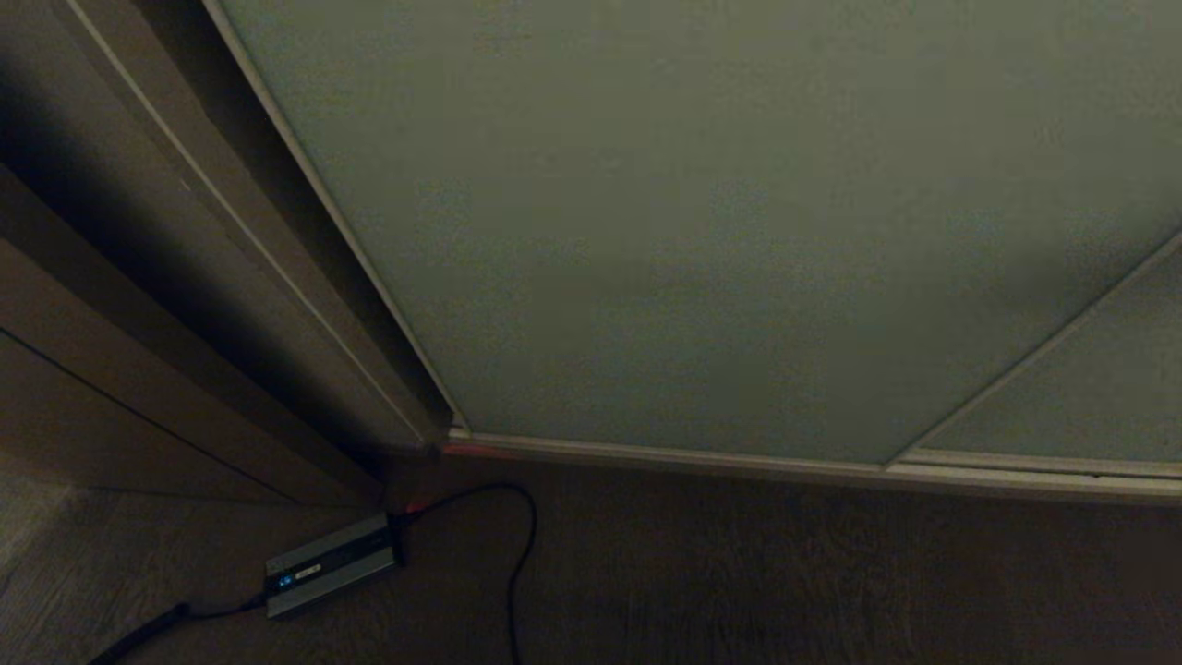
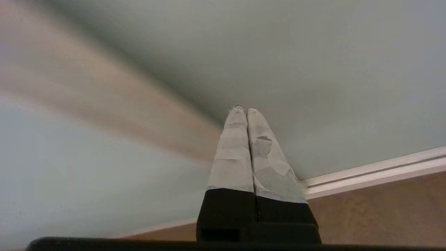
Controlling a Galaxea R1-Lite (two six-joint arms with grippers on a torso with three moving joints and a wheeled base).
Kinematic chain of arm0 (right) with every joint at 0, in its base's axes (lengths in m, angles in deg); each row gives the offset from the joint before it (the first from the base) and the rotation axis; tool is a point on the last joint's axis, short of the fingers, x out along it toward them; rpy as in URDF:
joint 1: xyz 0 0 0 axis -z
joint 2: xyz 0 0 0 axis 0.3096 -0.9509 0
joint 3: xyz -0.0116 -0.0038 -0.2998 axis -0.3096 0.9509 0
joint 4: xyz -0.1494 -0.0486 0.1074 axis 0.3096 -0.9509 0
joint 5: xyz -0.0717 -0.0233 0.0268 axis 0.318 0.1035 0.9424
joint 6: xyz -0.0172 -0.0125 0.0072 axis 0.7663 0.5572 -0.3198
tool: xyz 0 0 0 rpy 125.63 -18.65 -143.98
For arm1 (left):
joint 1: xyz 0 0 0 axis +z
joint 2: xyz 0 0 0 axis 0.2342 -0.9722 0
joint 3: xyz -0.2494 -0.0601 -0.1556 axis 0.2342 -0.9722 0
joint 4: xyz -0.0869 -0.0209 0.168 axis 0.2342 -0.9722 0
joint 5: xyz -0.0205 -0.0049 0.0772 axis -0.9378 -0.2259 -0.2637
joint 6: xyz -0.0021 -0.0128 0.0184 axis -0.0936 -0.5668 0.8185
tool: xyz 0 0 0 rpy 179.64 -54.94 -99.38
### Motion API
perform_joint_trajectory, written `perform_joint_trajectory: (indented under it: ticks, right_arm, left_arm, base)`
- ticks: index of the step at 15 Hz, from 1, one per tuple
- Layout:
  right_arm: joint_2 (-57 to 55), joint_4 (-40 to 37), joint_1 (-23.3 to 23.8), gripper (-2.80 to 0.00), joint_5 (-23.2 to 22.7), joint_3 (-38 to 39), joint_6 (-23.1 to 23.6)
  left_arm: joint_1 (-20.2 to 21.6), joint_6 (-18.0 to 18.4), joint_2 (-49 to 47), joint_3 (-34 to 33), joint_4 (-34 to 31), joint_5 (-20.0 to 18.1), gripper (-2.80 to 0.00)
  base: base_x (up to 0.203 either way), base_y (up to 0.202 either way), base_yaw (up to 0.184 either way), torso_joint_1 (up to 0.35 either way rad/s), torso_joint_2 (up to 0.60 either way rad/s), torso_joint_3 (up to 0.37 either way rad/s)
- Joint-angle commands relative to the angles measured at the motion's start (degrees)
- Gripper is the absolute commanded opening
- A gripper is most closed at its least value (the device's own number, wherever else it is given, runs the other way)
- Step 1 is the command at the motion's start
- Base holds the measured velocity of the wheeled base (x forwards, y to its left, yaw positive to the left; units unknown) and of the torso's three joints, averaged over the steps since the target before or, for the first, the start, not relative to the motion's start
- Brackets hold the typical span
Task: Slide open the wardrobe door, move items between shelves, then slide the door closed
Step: Close the door
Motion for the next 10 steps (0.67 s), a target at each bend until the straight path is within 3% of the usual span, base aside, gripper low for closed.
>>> perform_joint_trajectory:
  ticks: [1,10]
  right_arm:
    - [0.6,0.1,-1.1,-2.80,-0.2,0.2,-0.2]
    - [0.8,0.8,-3.8,-2.80,0.1,0.3,0.1]
  left_arm:
    - [0.0,0.0,0.0,0.0,0.0,0.0,-2.80]
    - [0.0,0.0,0.0,0.0,0.0,0.0,-2.80]
  base:
    - [0.000,0.000,0.000,0.000,0.00,0.000]
    - [0.000,0.000,0.000,0.000,0.00,0.000]
